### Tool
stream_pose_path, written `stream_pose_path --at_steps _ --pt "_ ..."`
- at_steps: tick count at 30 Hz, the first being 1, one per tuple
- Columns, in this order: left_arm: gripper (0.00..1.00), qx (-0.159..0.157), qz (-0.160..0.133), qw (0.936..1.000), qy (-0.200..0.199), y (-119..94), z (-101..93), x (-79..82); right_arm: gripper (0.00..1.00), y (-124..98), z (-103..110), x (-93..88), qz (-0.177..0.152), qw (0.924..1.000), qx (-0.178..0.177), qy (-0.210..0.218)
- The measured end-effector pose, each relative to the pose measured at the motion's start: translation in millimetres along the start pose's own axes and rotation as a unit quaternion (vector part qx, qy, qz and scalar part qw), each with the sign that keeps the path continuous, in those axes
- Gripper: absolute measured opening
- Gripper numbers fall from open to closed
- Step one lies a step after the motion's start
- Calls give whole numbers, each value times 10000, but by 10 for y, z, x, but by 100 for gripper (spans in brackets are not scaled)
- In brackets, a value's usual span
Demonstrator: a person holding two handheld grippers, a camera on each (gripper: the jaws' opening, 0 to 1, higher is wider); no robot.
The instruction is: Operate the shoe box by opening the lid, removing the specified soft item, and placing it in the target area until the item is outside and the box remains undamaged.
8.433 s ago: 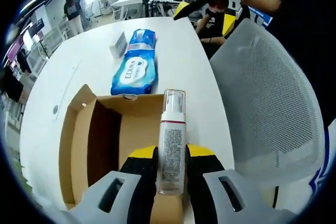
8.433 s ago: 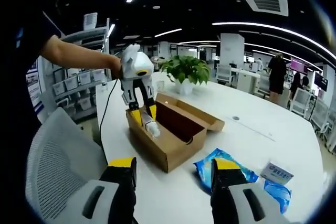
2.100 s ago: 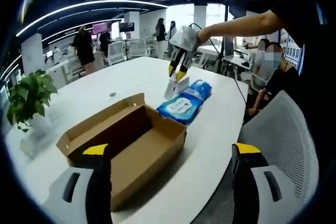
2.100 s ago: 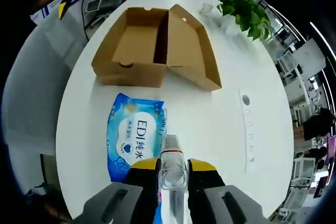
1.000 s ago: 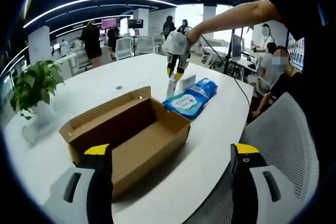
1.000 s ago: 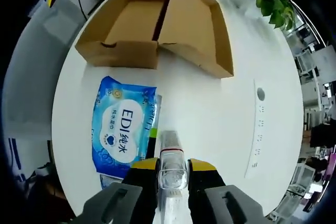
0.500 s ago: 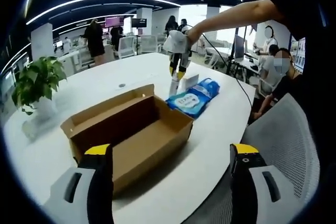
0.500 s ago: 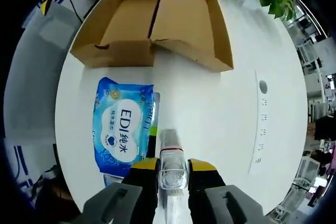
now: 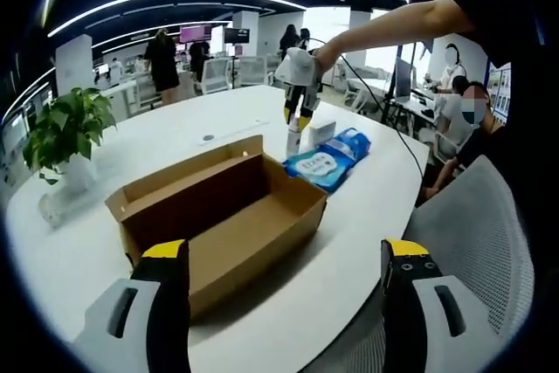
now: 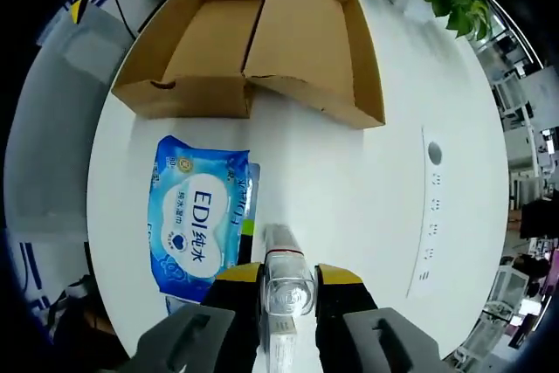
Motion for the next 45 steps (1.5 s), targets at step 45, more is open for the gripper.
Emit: stream_pose_path --at_steps 45 --pt "70 1049 168 9934 -425 -82 641 -146 36 -229 -210 277 -1302 9764 -184 1712"
Point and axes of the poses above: the point that each gripper's makers call its tool centre point, and the gripper's own axes: y roughly forward along the fingers, z roughly to its left, x roughly out of its top, the point moved 7 cm from there along -y, roughly backward along the fingers
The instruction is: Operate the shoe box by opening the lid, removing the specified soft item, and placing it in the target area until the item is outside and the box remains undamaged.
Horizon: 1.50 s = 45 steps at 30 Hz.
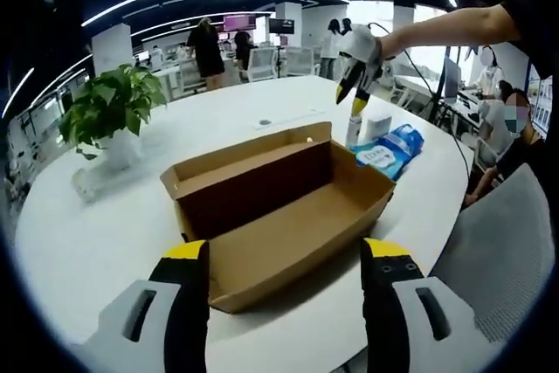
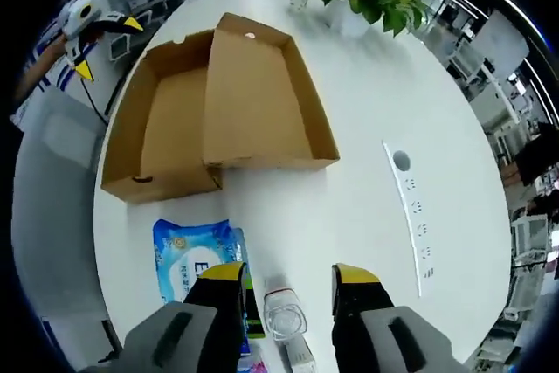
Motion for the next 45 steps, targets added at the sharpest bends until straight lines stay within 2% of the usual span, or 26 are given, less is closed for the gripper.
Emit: stream_pose_path --at_steps 4,7,11,18,24,26,32,40,45 --pt "68 100 -17 9999 -73 15 86 -12 36 -28 -14 78 -272 9987 -52 435" --pt "66 114 -63 9998 -176 26 134 -12 36 -43 -47 142 -507 9952 -86 833" --pt "62 206 -63 9995 -214 52 172 -15 36 -70 -7 207 -726 9905 -155 1156" --pt "53 460 13 9982 -381 103 275 -62 36 -37 -60 325 -1197 9729 -194 1968" --pt "44 722 115 9958 -561 177 418 -163 35 25 -92 418 -1408 9606 -240 2386" --pt "42 852 164 9942 -643 186 465 -203 35 34 -61 437 -1446 9569 -248 2506" --pt "35 1126 281 9891 -907 182 562 -310 32 146 -125 482 -1541 9391 -316 3054" --pt "23 1333 478 9820 -1254 158 569 -457 29 308 -132 479 -1445 9262 -482 3449" --pt "16 1291 479 9800 -1433 167 561 -523 27 405 -104 503 -1431 9186 -596 3634"
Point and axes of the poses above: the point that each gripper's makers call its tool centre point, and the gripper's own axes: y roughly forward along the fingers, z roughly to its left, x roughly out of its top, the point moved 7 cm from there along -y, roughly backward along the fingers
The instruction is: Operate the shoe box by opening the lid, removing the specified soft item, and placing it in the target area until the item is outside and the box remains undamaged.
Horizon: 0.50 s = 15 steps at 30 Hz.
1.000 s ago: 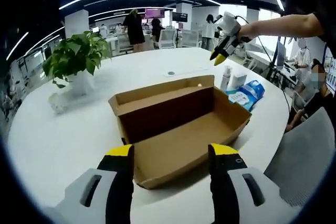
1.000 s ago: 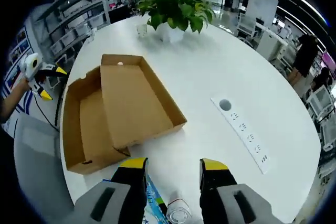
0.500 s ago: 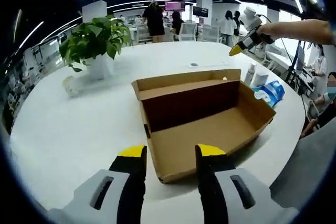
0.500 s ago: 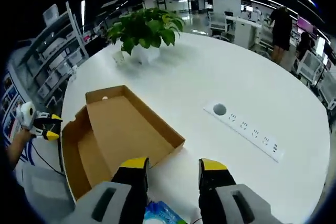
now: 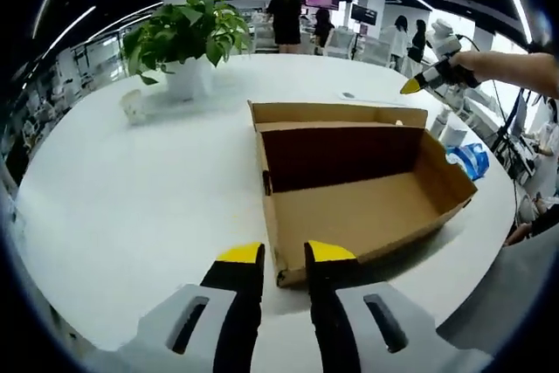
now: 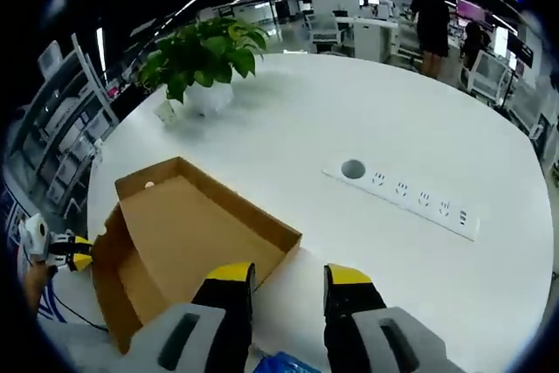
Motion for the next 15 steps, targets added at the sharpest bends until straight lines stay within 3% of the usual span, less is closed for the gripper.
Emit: stream_pose_path --at_steps 12,15 --pt "5 69 -157 9995 -269 24 38 -38 21 249 105 -24 -15 9978 -156 637" --pt "4 74 -194 9992 -329 24 45 -46 20 318 144 -47 92 9959 -1 903"
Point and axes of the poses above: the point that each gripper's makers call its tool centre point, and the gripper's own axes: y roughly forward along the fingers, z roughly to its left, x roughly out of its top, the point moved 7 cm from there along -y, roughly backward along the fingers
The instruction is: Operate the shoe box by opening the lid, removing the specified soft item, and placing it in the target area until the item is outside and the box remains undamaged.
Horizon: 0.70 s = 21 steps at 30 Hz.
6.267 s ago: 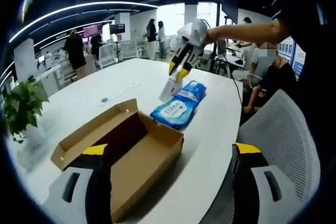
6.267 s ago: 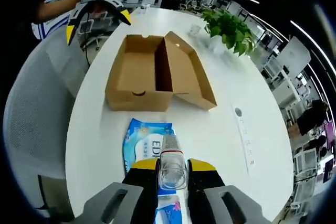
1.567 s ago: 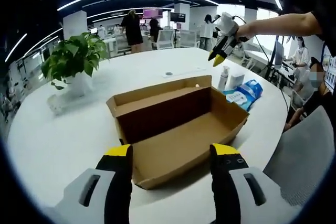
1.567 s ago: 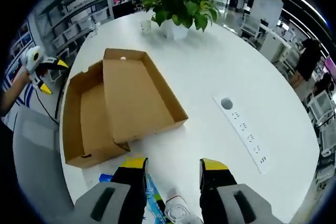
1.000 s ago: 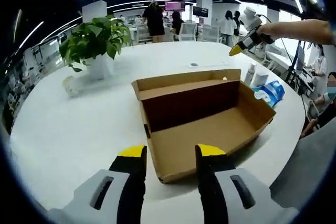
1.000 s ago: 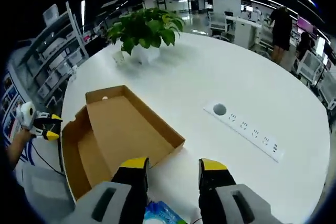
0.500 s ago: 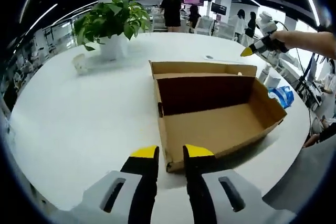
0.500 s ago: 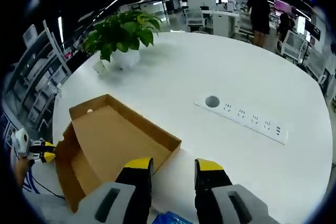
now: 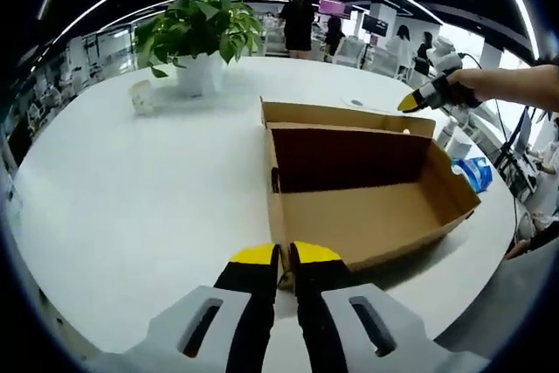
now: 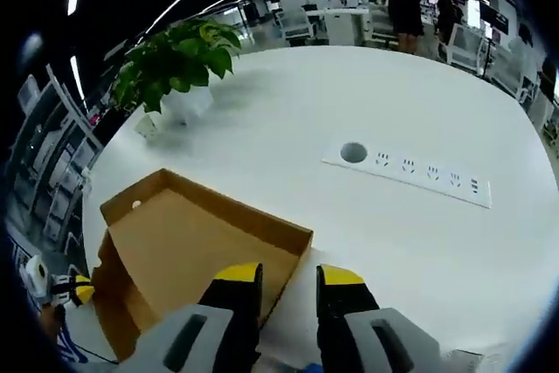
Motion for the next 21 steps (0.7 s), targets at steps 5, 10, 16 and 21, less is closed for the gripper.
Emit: stream_pose_path --at_steps 5,10,16,21 --pt "4 46 -98 9999 -120 1 -1 -10 19 70 6 -46 61 9999 -140 -69" --pt "3 94 -128 9998 -155 1 -6 -15 11 108 66 -122 147 9998 -132 1" --pt "3 62 -135 9996 -239 2 5 -19 3 116 63 -146 128 9992 -382 -87" --pt "2 64 -154 9996 -237 -3 -5 -24 1 75 65 -136 -17 9992 -397 -31"
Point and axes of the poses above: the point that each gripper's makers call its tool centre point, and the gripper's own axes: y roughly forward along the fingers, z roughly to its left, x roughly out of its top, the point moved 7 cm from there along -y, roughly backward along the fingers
